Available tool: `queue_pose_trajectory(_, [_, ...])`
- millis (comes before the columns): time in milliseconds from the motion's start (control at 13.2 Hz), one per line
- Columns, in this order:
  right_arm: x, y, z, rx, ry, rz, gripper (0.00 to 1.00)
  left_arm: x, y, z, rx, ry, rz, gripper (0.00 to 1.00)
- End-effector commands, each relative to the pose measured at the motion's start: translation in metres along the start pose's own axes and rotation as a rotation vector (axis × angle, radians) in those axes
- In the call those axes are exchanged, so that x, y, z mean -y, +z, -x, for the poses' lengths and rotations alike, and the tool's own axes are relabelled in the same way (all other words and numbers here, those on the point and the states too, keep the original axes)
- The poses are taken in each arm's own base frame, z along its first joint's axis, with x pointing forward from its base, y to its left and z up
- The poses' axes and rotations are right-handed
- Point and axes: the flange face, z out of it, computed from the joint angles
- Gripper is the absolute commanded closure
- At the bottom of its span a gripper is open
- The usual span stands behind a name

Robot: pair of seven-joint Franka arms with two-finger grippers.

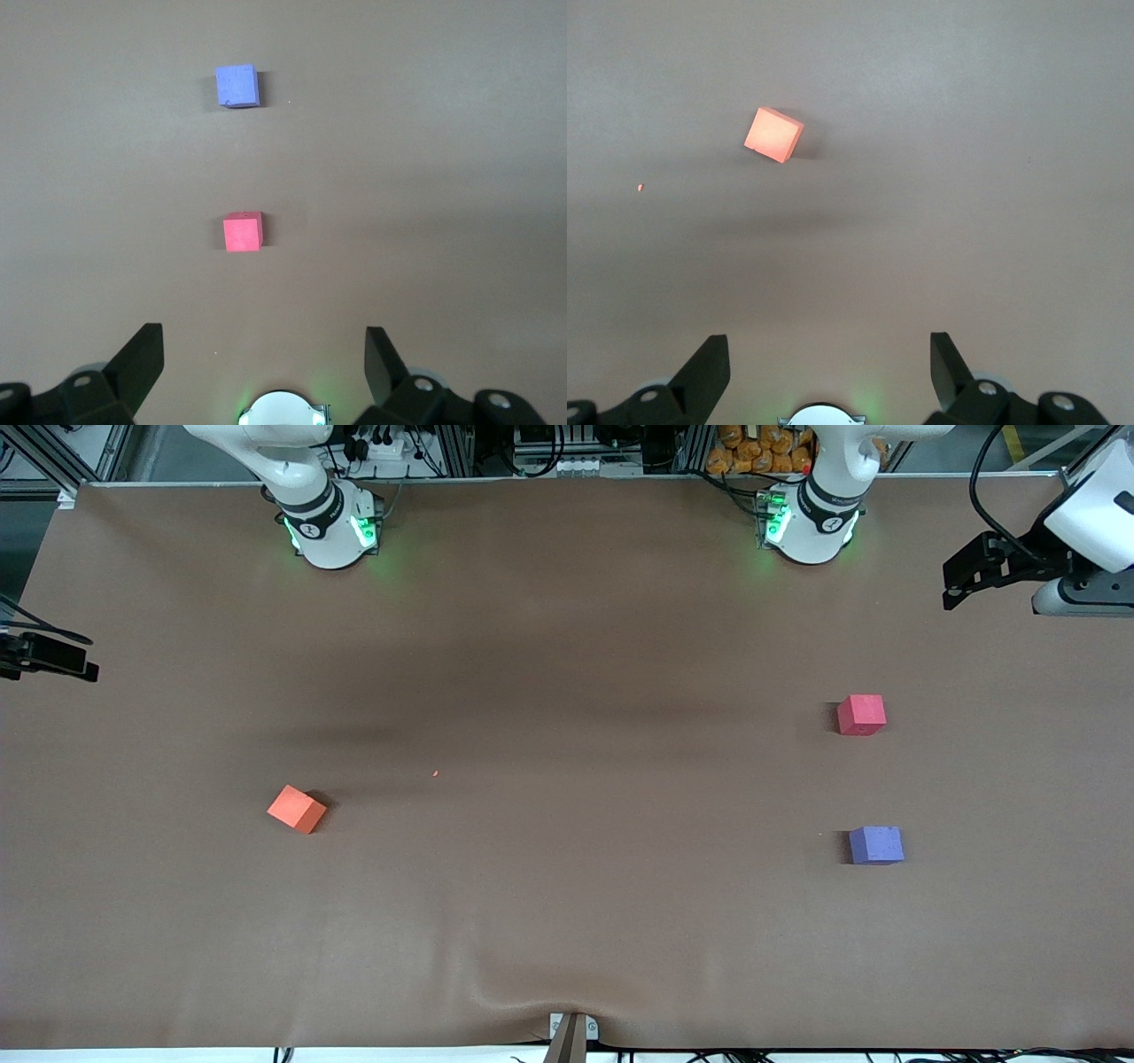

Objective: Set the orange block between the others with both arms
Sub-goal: 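Reach the right gripper down toward the orange cube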

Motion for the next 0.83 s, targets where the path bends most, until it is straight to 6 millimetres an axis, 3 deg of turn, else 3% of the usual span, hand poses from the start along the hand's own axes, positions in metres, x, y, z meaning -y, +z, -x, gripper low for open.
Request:
queue_pose_trajectory(0, [-0.004, -0.008, 0.009, -0.004, -0.013, 0.009, 0.0, 0.001, -0.002, 0.002, -0.001, 0.01, 0.016, 0.0])
queue_pose_trajectory(303, [-0.004, -0.012, 0.012, -0.011, -0.011, 0.009, 0.0, -0.001, 0.005, -0.003, 0.012, 0.006, 0.012, 0.0])
queue_pose_trajectory(756, [-0.003, -0.02, 0.019, 0.008, -0.012, 0.006, 0.0, -0.016, 0.042, -0.027, 0.084, 0.029, 0.008, 0.0])
